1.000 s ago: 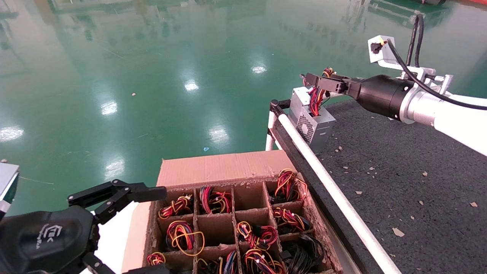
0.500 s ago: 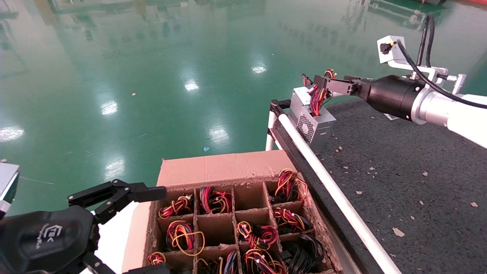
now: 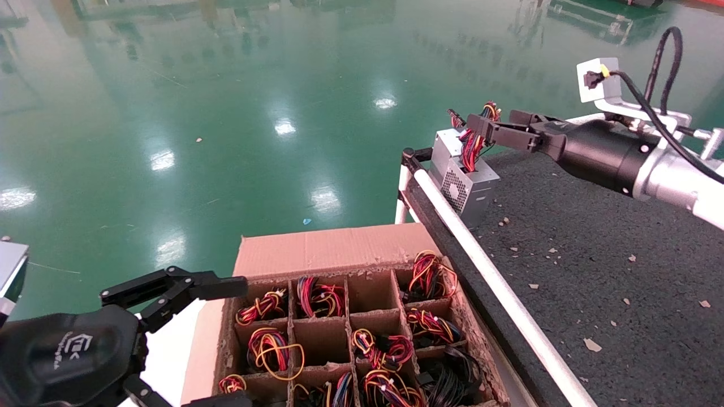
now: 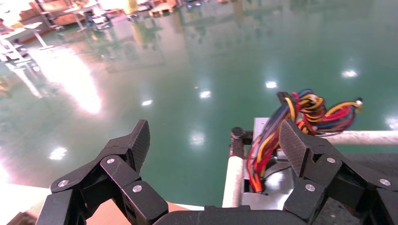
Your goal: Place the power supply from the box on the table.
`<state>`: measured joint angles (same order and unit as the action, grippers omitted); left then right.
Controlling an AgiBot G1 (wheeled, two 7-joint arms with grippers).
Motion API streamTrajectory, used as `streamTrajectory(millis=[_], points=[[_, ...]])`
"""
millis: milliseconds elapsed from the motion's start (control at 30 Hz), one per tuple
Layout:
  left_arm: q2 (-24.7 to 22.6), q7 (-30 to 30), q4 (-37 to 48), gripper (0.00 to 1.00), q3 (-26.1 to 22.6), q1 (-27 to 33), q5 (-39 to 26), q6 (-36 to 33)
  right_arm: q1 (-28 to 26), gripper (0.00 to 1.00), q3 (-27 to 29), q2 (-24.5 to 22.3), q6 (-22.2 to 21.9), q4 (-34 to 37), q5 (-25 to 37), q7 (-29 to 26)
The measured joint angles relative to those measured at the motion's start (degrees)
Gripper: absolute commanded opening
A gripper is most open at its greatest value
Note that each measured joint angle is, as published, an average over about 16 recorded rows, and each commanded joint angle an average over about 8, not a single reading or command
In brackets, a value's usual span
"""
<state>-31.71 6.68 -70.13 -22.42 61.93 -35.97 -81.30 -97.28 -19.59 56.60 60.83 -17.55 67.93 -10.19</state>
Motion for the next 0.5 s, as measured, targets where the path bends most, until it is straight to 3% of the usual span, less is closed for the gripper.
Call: streamTrajectory(millis=[500], points=[[0.00, 0.00, 0.00, 1.00, 0.00, 0.00, 0.00, 0.00, 11.65, 1.00, 1.16, -7.04, 8.11, -18.27, -8.50, -0.18]])
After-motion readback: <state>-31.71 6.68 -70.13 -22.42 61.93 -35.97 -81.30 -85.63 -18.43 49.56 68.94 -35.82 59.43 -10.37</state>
